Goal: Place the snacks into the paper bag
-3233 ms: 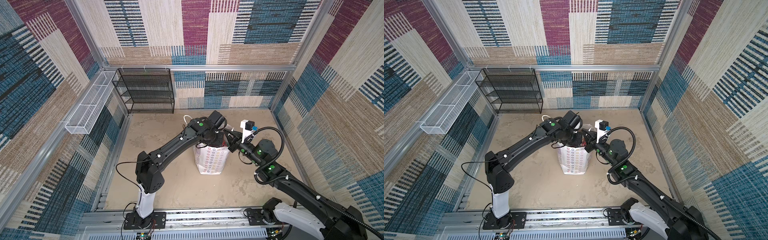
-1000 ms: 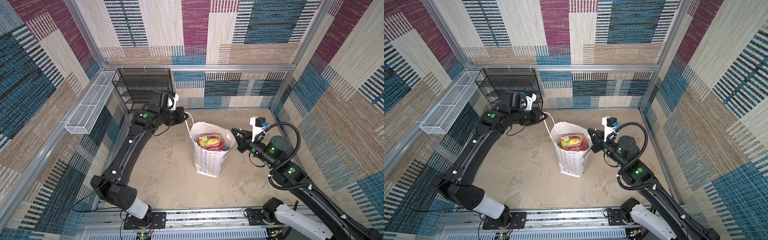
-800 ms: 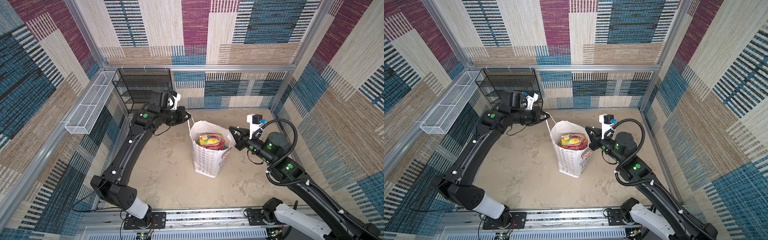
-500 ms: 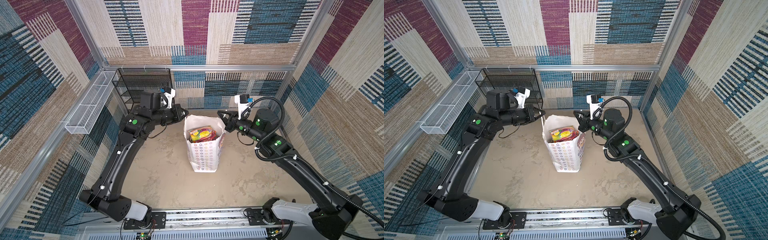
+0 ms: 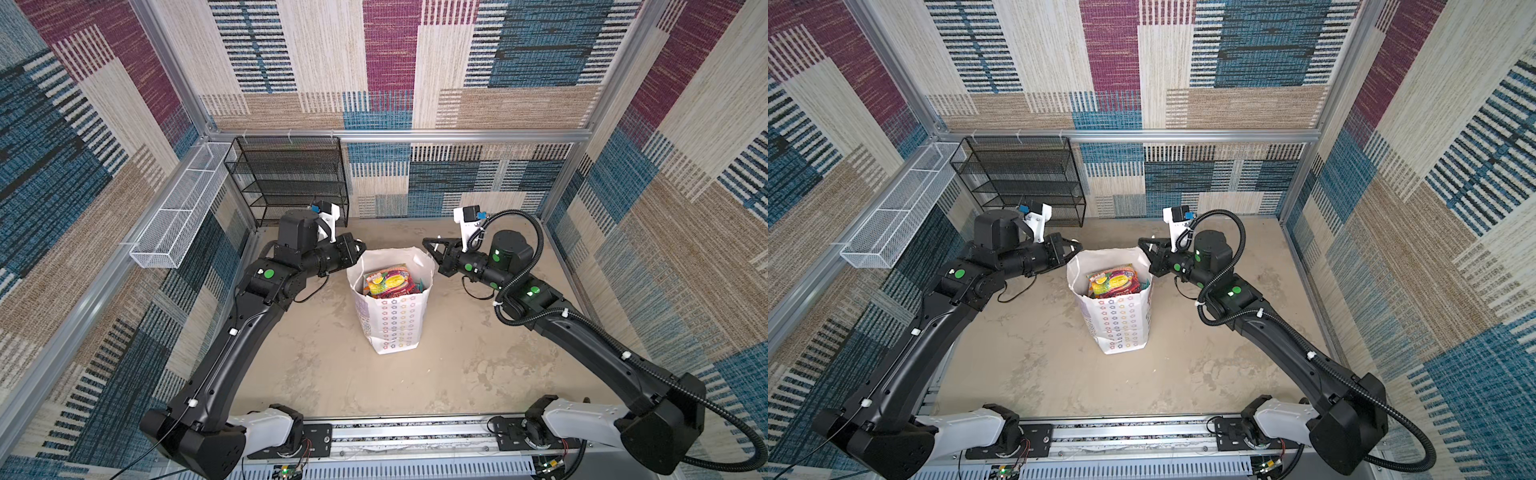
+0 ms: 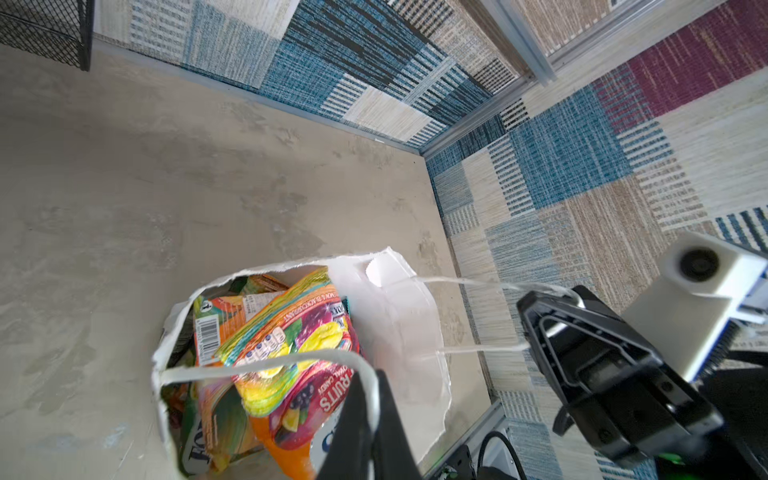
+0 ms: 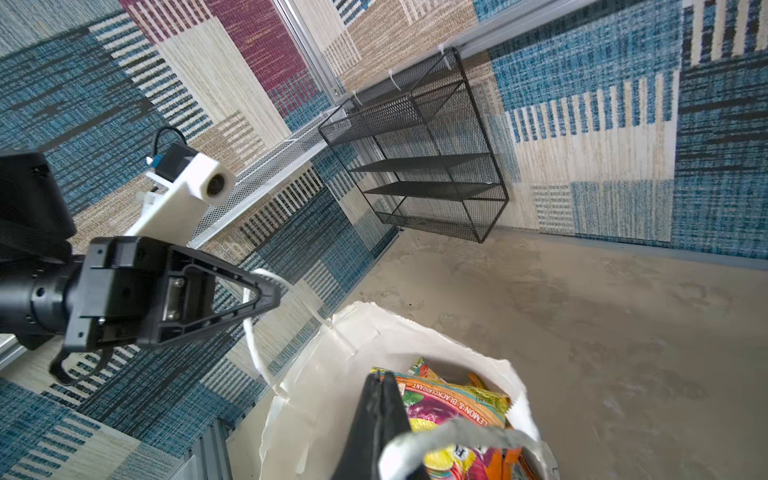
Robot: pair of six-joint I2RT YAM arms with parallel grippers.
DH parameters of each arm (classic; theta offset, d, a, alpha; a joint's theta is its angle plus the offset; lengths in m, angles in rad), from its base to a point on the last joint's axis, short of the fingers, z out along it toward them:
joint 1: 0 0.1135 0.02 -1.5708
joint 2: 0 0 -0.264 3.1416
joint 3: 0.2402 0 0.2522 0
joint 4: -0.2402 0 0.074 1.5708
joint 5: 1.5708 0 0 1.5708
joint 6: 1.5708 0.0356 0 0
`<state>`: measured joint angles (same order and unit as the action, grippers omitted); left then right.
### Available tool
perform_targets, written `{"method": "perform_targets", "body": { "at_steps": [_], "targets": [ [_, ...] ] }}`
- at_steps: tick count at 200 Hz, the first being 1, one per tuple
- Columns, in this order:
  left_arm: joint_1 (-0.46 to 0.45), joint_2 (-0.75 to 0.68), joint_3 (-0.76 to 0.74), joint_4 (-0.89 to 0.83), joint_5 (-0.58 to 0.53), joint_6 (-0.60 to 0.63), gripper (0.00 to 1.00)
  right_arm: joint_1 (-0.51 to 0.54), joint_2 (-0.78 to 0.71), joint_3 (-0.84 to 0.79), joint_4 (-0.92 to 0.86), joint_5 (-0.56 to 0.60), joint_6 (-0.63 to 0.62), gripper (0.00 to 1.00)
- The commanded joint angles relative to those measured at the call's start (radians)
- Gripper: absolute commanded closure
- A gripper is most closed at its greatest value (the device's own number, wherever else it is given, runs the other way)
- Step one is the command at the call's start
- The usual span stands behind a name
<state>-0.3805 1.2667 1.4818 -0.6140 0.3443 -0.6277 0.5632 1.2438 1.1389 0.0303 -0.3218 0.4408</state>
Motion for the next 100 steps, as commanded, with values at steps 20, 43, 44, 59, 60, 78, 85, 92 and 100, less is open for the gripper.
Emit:
{"method": "perform_targets", "body": {
  "at_steps": [20,43,44,59,60,78,85,92,100],
  "targets": [
    [0.002,-0.021,0.079,0.148,0.064,-0.099,1.0,0.013,0.001,0.149,0.014,0.003,0.016,1.0],
    [0.001,-0.051,0.053,0.132,0.046,-0.113,1.0,0.014,-0.029,0.13,-0.013,-0.002,0.023,1.0],
    [0.001,-0.055,0.046,0.134,0.046,-0.114,1.0,0.014,-0.032,0.126,-0.013,-0.003,0.024,1.0],
    [0.001,-0.122,-0.11,0.217,0.031,-0.151,1.0,0.021,-0.084,0.019,0.004,-0.002,0.046,1.0],
    [0.0,-0.127,-0.122,0.225,0.03,-0.153,1.0,0.021,-0.088,0.01,0.007,-0.001,0.047,1.0],
    [0.002,-0.164,-0.273,0.279,-0.001,-0.166,1.0,0.021,-0.132,-0.11,0.022,0.04,0.061,1.0],
    [0.002,-0.159,-0.29,0.271,-0.002,-0.159,1.0,0.021,-0.138,-0.13,0.016,0.052,0.06,1.0],
    [0.002,-0.151,-0.292,0.255,0.006,-0.149,1.0,0.022,-0.142,-0.137,0.013,0.043,0.059,1.0],
    [0.002,-0.151,-0.284,0.231,0.002,-0.142,1.0,0.021,-0.147,-0.14,0.013,0.031,0.058,1.0]
  ]
}}
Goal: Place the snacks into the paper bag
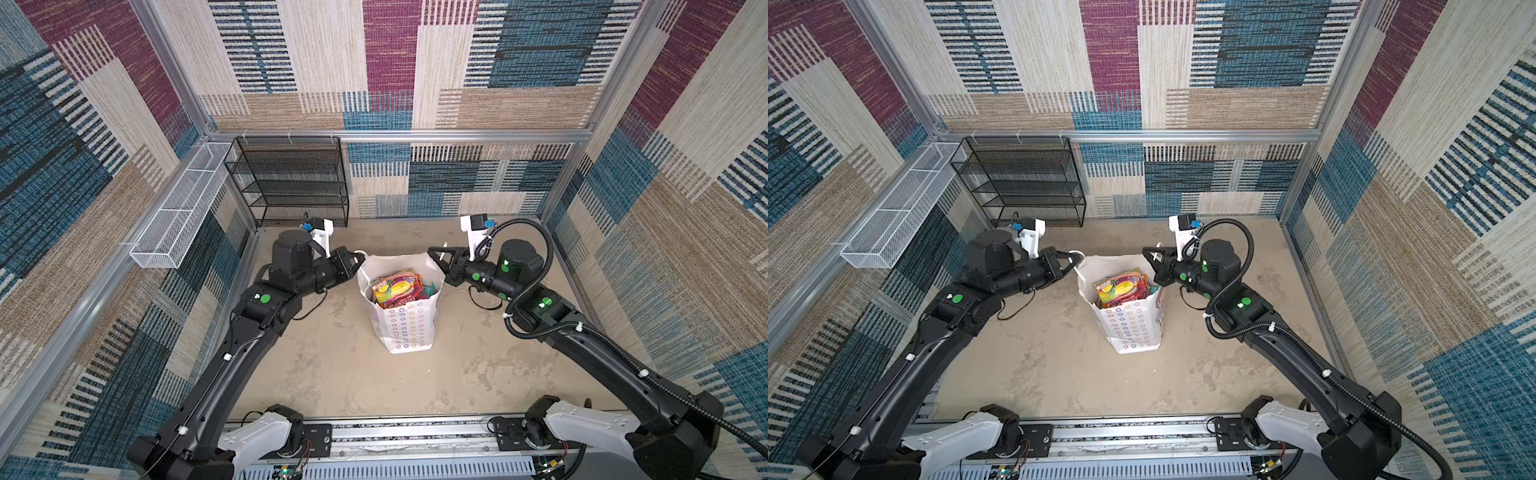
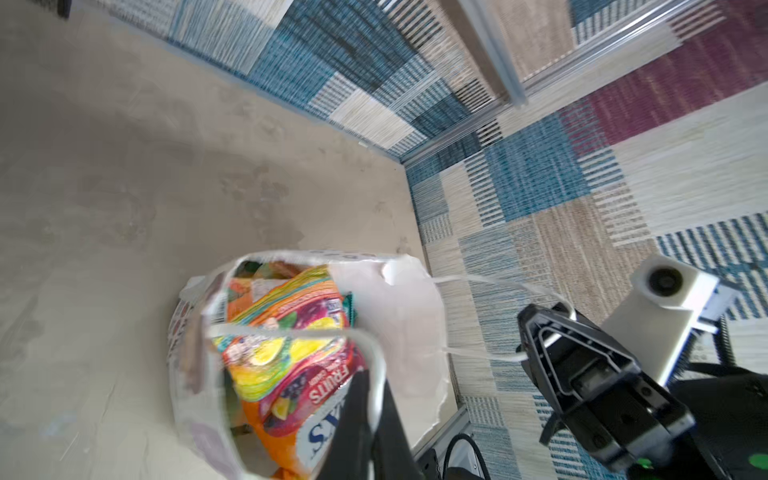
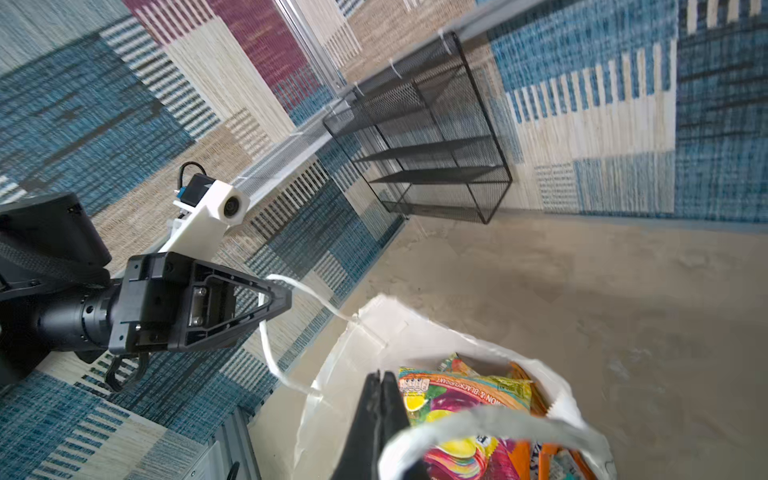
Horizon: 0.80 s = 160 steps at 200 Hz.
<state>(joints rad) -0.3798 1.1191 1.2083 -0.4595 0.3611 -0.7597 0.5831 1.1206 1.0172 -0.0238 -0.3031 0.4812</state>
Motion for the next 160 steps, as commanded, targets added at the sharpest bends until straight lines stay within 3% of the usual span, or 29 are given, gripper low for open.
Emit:
{"method": "perform_targets", "body": {
  "at_steps": [1,26,54,78,91,100,131,160],
  "targets": [
    [0.001,-0.004,-0.01,0.074,-0.015,-0.009,1.0,0.001,-0.024,-0.019,0.067,0.011,0.018,1.0],
    [0.001,-0.049,-0.019,0.067,-0.059,0.003,1.0,0.003,-0.032,0.003,0.031,0.042,0.016,1.0],
    [0.001,-0.067,0.006,0.038,-0.08,0.038,0.92,0.001,-0.031,0.048,-0.023,0.086,0.028,0.86],
    [0.001,-0.055,0.046,-0.021,-0.056,0.058,0.87,0.0,-0.008,0.112,-0.137,0.148,0.077,0.61],
    [0.001,-0.058,0.057,-0.042,-0.041,0.077,0.76,0.0,0.008,0.161,-0.228,0.17,0.083,0.46],
    [0.001,-0.064,0.062,-0.056,-0.047,0.089,0.66,0.0,0.006,0.177,-0.264,0.179,0.089,0.31],
    [0.002,-0.084,0.121,-0.098,-0.049,0.128,0.44,0.0,-0.042,0.247,-0.35,0.226,0.092,0.0],
    [0.003,-0.104,0.239,-0.192,-0.068,0.177,0.35,0.001,-0.051,0.335,-0.476,0.314,0.106,0.0]
  ]
}}
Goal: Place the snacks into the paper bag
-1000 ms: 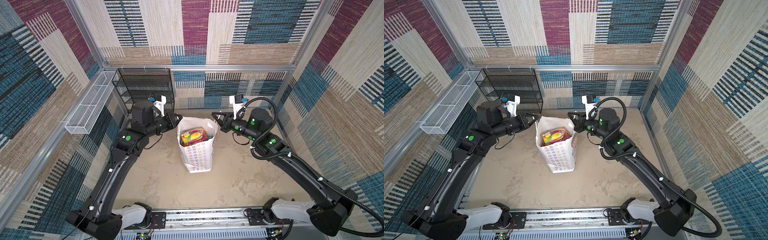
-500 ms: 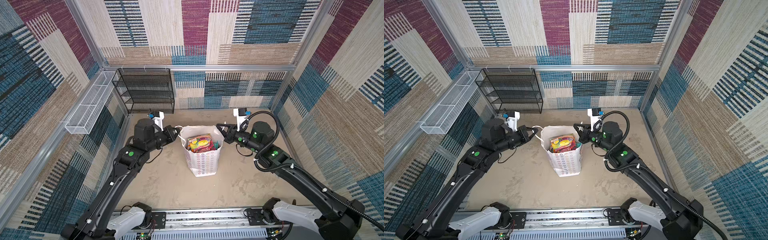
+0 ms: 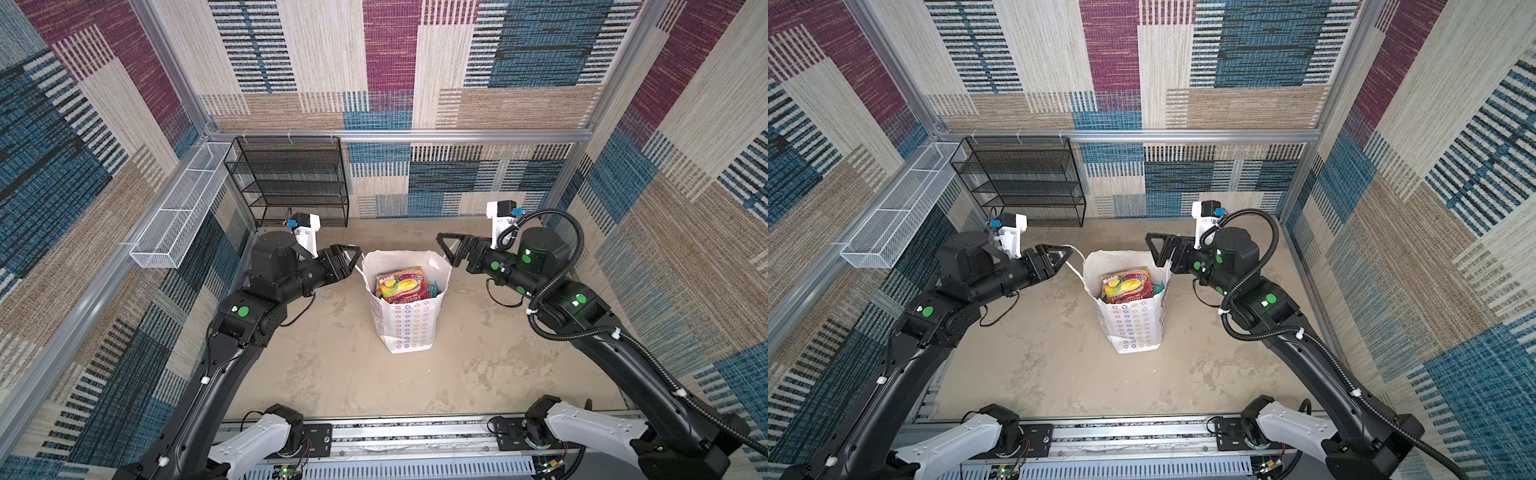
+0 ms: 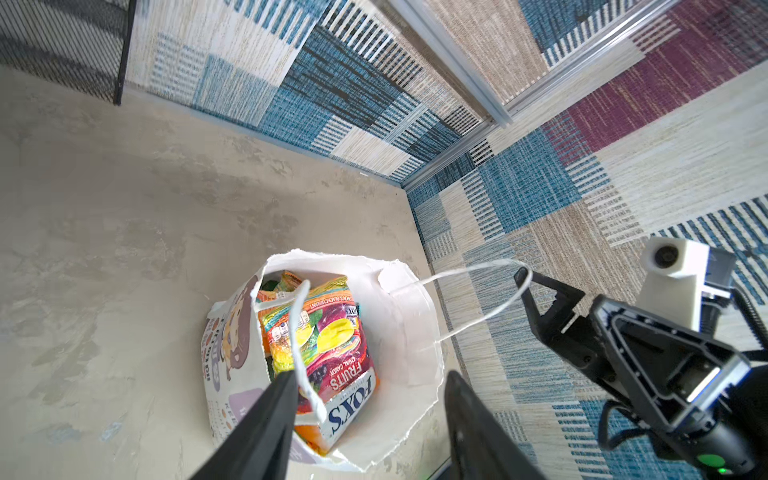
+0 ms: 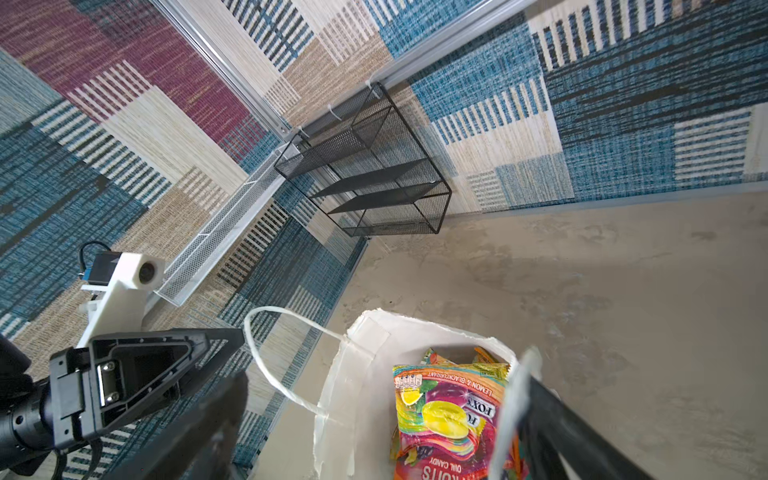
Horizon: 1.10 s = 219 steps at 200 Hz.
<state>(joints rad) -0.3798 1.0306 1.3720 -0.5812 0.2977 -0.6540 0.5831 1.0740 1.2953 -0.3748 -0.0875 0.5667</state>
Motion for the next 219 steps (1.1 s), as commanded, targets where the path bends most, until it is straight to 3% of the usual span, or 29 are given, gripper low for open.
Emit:
{"method": "perform_targets", "body": {
  "at_steps": [1,44,72,101,118,147,184,207,219],
  "targets": [
    [0.003,-0.016,0.079,-0.074,-0.007,0.073,0.35,0.0,-0.003,0.059,-0.129,0.101,0.02,0.0],
    [0.002,-0.082,0.182,-0.198,-0.088,0.119,0.25,-0.003,0.011,0.16,-0.241,0.141,0.0,0.0],
    [0.004,-0.165,0.142,-0.237,-0.182,0.136,0.0,-0.003,-0.045,0.154,-0.216,0.198,-0.064,0.0],
    [0.002,-0.272,-0.027,-0.226,-0.322,0.084,0.01,-0.006,-0.148,-0.022,-0.135,0.429,-0.099,0.0],
    [0.003,-0.348,-0.173,-0.171,-0.363,0.052,0.01,-0.019,-0.201,-0.161,-0.058,0.487,-0.096,0.0],
    [0.002,-0.407,-0.348,-0.132,-0.54,0.032,0.01,-0.056,-0.254,-0.332,0.055,0.615,-0.109,0.0],
    [0.003,-0.423,-0.585,0.051,-0.743,0.018,0.01,-0.202,-0.258,-0.517,0.234,0.567,-0.175,0.0],
    [0.004,-0.395,-0.706,0.192,-0.943,0.045,0.01,-0.267,-0.252,-0.646,0.402,0.572,-0.232,0.0],
    [0.01,-0.366,-0.746,0.237,-1.015,0.041,0.01,-0.31,-0.247,-0.717,0.509,0.505,-0.289,0.0]
  ]
}}
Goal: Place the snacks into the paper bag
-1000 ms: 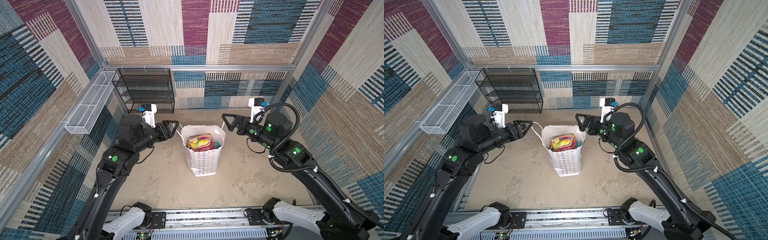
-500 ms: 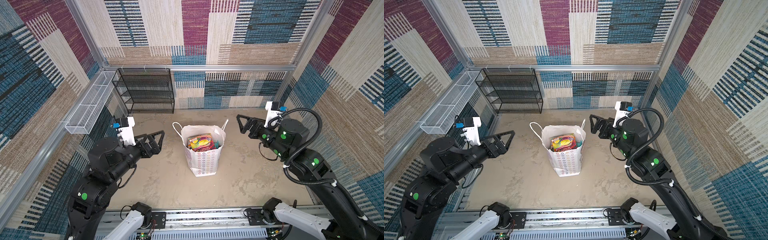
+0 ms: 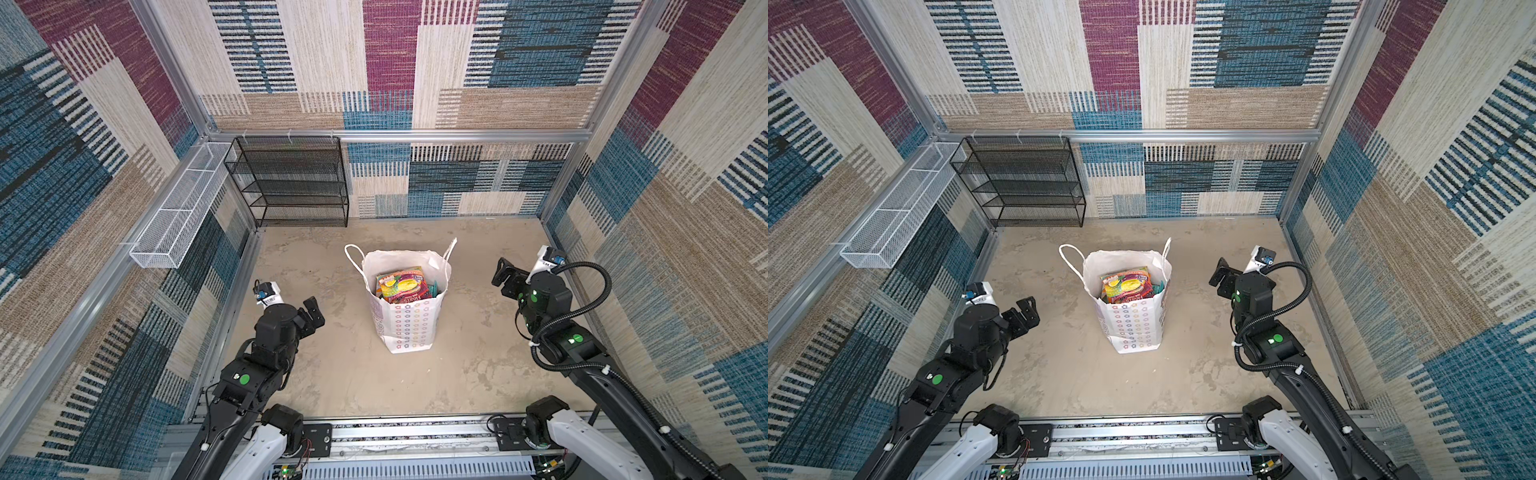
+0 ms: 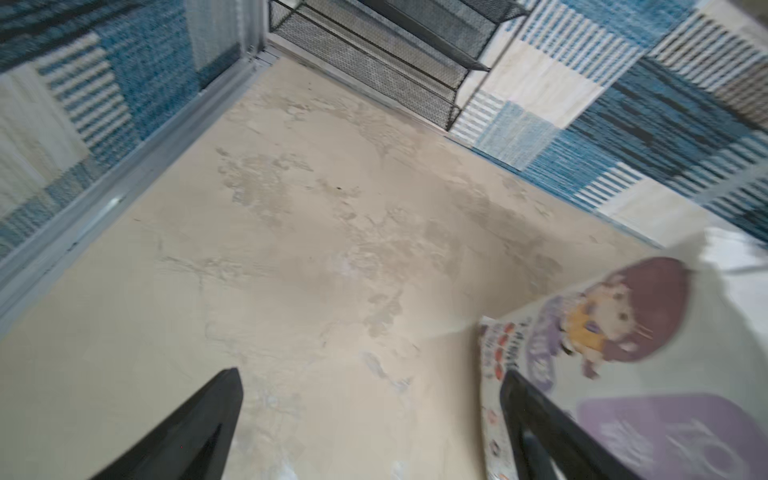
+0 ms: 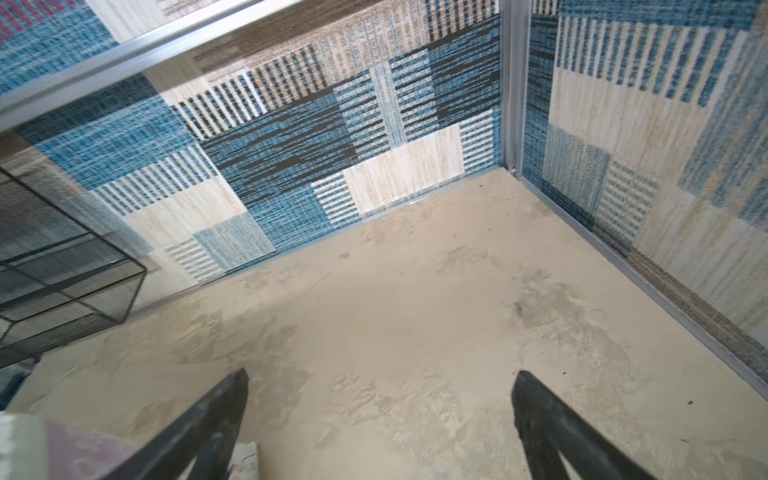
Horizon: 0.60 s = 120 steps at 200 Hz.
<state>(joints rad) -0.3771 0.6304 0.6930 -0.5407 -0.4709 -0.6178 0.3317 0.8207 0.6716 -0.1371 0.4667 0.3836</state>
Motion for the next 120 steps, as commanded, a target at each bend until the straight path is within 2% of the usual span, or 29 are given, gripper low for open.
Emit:
{"method": "perform_targets", "body": {
  "at_steps": [1,32,50,78,94,120],
  "targets": [
    [0.008,0.037,-0.07,0.202,-0.25,0.005,0.01,-0.063,0.006,-0.101,0.289,-0.053,-0.113,0.0],
    [0.053,0.103,-0.156,0.383,-0.283,0.073,0.01,-0.184,0.051,-0.28,0.566,-0.202,-0.218,0.0],
    [0.095,0.159,-0.2,0.495,-0.298,0.12,0.01,-0.231,0.123,-0.338,0.668,-0.197,-0.236,0.0],
    [0.153,0.247,-0.317,0.807,-0.304,0.272,0.01,-0.267,0.219,-0.372,0.761,-0.178,-0.229,0.01],
    [0.195,0.315,-0.342,0.905,-0.279,0.31,0.01,-0.266,0.26,-0.435,0.914,-0.168,-0.308,0.0],
    [0.257,0.479,-0.363,1.065,-0.201,0.362,0.01,-0.27,0.357,-0.484,1.083,-0.126,-0.359,0.0]
  ]
}}
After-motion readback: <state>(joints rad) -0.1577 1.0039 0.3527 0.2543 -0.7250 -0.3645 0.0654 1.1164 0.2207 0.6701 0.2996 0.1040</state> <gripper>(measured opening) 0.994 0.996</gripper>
